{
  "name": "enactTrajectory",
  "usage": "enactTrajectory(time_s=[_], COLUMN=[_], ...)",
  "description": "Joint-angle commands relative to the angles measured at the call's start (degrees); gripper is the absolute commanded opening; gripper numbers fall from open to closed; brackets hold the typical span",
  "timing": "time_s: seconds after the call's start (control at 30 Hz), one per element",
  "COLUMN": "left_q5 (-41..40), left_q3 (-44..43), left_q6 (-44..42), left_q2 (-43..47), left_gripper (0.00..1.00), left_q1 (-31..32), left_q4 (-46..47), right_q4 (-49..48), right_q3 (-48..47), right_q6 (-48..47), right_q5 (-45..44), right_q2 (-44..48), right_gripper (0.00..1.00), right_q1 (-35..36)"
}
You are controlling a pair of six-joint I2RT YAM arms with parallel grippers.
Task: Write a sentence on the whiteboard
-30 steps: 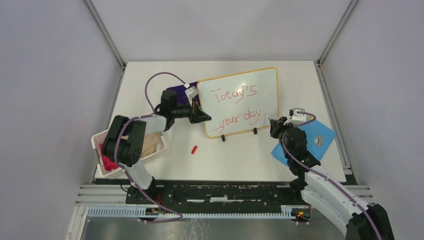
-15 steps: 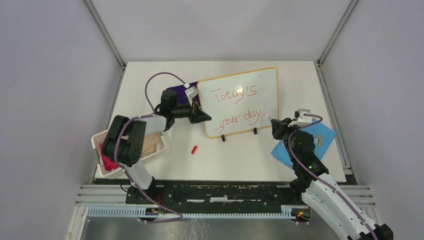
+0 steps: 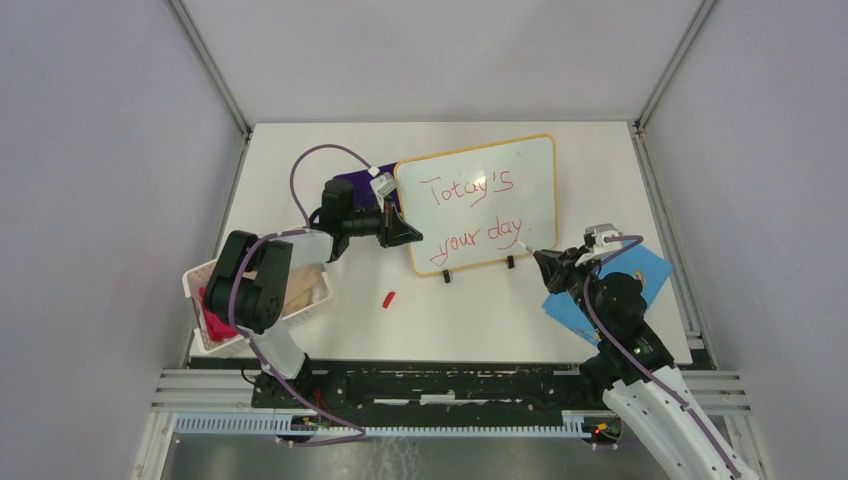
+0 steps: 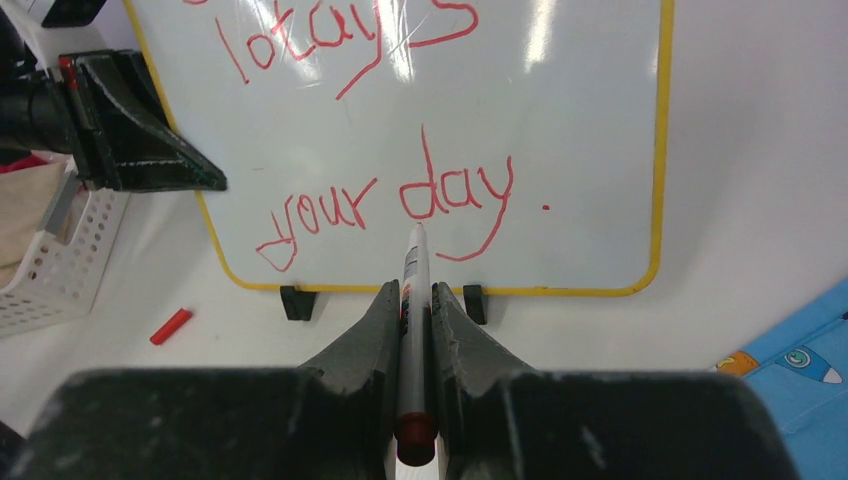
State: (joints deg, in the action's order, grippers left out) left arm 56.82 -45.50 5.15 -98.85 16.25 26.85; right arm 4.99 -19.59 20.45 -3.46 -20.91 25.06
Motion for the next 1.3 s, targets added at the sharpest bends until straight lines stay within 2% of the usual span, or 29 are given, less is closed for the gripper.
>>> enactTrajectory(time_s=[0.0, 0.37, 1.27], left_q5=[-11.24, -11.65, -13.12], left_q3=[2.34, 2.17, 2.38], left_q6=[-6.64, -6.25, -5.35], left_q2=[-4.07, -4.11, -3.05], left_gripper=[0.02, 0.22, 0.47], left_q1=[1.59, 1.59, 1.59], left_q4=[-6.46, -6.72, -6.72], right_q4=[3.09, 2.85, 4.4], right_q3=[-2.06, -2.07, -2.43], right_q6=[-2.93, -3.27, -3.42], right_q5=[5.13, 4.87, 4.17], right_q2=[2.28, 2.62, 4.25], right_gripper=[0.0, 0.0, 0.0], right_q1=[-0.01, -0.08, -0.04])
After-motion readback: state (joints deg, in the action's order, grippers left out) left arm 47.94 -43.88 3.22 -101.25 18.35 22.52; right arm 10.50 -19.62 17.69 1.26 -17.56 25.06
